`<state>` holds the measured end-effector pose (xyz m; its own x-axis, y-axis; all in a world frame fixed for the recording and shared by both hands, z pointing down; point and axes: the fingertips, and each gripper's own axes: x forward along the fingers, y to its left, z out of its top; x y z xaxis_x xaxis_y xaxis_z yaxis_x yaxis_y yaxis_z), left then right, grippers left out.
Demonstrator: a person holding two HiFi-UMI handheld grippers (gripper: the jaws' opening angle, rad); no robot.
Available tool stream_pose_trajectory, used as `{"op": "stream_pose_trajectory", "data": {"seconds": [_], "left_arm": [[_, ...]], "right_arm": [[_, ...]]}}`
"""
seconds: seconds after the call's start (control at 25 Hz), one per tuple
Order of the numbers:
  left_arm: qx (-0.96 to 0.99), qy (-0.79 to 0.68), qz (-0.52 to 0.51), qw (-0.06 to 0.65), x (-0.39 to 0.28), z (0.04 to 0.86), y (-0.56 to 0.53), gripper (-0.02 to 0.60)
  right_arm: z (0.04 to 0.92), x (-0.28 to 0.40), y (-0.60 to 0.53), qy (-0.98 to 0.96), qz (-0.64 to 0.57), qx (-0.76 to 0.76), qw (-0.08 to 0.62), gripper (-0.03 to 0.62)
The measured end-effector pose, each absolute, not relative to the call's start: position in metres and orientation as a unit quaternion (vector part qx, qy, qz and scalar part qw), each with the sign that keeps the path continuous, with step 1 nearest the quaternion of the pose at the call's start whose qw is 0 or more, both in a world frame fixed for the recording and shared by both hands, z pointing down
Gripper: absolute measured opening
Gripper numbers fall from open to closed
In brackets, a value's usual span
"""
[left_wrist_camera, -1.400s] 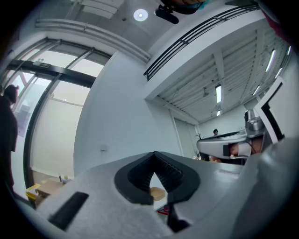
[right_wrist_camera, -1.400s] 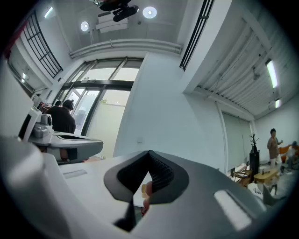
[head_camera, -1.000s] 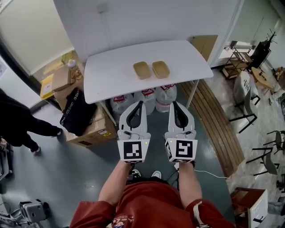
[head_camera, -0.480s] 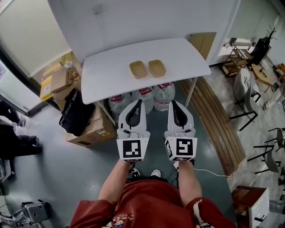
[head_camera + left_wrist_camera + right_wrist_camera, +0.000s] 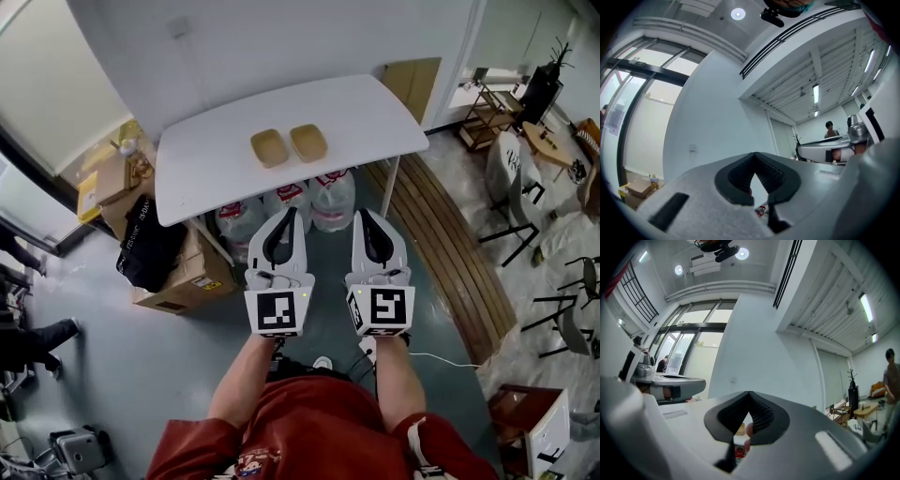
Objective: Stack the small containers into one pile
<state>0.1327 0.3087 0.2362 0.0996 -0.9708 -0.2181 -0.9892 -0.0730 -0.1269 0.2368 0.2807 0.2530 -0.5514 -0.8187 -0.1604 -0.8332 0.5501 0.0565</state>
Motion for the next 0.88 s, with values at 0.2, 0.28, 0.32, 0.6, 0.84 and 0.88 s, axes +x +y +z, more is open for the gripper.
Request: {"op": "stream_pose_trajectory", "data": {"seconds": [0.2,0.28,0.32,0.6,0.84,0.88], "left_arm": [[-0.733,0.671,0.014,0.113,0.142,0.244,0.298,0.003],[-0.731,0.672,0.019,0.119,0.142,0.243,0.292,0.003],[-0.729,0.673,0.027,0.122,0.141,0.241,0.289,0.003],[-0.726,0.674,0.038,0.128,0.120,0.247,0.257,0.003],[-0.725,0.675,0.054,0.124,0.094,0.242,0.212,0.003],[-0.725,0.675,0.054,0.125,0.087,0.241,0.204,0.003]], "right_arm": [[0.257,0.248,0.268,0.880,0.057,-0.469,0.057,0.002],[0.259,0.247,0.262,0.881,0.055,-0.467,0.055,0.002],[0.260,0.245,0.259,0.881,0.054,-0.466,0.054,0.002],[0.269,0.223,0.227,0.883,0.060,-0.464,0.048,0.002],[0.266,0.202,0.184,0.880,0.068,-0.468,0.040,0.002],[0.264,0.195,0.175,0.880,0.069,-0.469,0.038,0.002]]}}
